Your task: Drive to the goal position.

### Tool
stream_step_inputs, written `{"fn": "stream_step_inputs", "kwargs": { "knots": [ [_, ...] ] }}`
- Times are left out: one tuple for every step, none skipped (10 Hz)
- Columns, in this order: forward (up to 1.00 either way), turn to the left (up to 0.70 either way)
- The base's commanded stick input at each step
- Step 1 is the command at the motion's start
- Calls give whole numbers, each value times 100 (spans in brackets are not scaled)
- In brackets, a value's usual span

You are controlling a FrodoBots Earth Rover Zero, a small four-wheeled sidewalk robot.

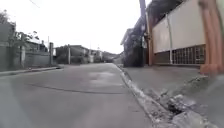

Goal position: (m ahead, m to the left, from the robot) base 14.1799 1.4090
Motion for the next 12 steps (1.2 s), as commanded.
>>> {"fn": "stream_step_inputs", "kwargs": {
  "knots": [
    [100, 0],
    [100, 0],
    [100, 0],
    [100, 0],
    [100, 0],
    [100, 0],
    [100, 0],
    [100, 0],
    [100, 0],
    [100, 0],
    [100, 0],
    [100, 0]
  ]
}}
